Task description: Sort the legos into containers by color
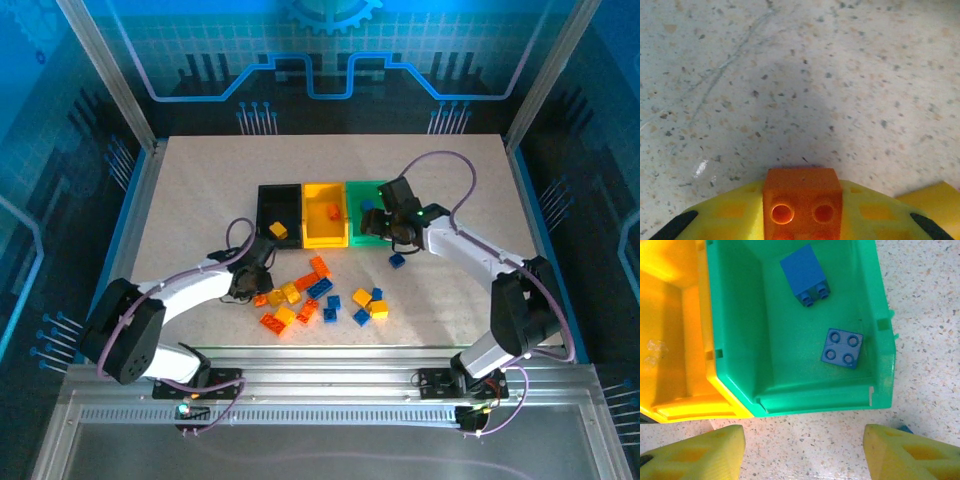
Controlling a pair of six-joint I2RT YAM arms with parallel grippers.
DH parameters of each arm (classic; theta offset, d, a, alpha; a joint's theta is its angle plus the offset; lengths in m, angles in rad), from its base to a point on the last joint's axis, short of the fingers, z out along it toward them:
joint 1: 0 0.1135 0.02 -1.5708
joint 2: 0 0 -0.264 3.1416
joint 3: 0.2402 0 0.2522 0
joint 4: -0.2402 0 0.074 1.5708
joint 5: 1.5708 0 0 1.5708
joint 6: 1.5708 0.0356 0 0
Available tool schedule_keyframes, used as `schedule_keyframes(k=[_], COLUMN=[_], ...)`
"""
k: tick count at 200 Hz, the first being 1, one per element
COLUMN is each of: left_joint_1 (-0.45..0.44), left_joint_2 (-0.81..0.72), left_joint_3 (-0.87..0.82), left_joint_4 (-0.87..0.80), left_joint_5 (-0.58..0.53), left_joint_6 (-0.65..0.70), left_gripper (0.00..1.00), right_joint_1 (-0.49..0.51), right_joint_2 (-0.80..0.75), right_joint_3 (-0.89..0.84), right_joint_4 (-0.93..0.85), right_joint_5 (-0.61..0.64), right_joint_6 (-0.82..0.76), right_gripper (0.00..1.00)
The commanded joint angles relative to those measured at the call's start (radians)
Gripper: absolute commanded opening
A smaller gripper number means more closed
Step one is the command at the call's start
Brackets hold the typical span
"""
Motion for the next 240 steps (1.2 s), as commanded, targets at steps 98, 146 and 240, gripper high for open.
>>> schedule_keyframes(k=[98,146,240], left_joint_1=[-0.099,-0.099,-0.093], left_joint_2=[0.278,0.603,0.926], left_joint_3=[0.706,1.049,1.447], left_joint_4=[-0.048,-0.158,-0.391], left_joint_5=[-0.064,-0.153,-0.156], left_joint_6=[0.125,0.17,0.156], left_gripper=[0.26,0.26,0.47], right_joint_1=[-0.018,-0.017,0.04], right_joint_2=[-0.184,-0.26,-0.433], right_joint_3=[-0.203,-0.278,-0.399], right_joint_4=[0.03,0.004,-0.132], right_joint_5=[-0.009,-0.029,-0.234], right_joint_6=[0.041,0.038,-0.049], right_gripper=[0.65,0.66,0.72])
